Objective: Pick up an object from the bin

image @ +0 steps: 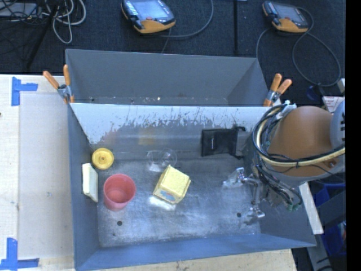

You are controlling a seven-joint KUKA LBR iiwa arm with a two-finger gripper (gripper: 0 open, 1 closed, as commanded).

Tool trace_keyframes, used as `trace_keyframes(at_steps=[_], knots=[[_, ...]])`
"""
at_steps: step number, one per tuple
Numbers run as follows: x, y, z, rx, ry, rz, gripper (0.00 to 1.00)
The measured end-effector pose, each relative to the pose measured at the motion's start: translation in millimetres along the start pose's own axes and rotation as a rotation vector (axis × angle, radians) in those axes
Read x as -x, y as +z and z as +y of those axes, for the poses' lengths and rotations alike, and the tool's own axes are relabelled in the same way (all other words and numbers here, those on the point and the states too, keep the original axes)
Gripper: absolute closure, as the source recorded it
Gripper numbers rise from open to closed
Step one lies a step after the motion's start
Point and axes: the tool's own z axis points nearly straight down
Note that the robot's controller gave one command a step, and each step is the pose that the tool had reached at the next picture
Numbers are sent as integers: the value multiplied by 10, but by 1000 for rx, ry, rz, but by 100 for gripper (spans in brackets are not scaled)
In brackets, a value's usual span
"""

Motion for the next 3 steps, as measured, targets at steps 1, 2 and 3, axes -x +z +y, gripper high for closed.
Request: trace_keyframes(at_steps=[1, 2, 3], knots=[[6, -4, -4, -1, 0, -2, 0], [-49, 688, -601, -5, -81, -10, 100], [-48, 688, -600, -6, -84, -10, 100]])
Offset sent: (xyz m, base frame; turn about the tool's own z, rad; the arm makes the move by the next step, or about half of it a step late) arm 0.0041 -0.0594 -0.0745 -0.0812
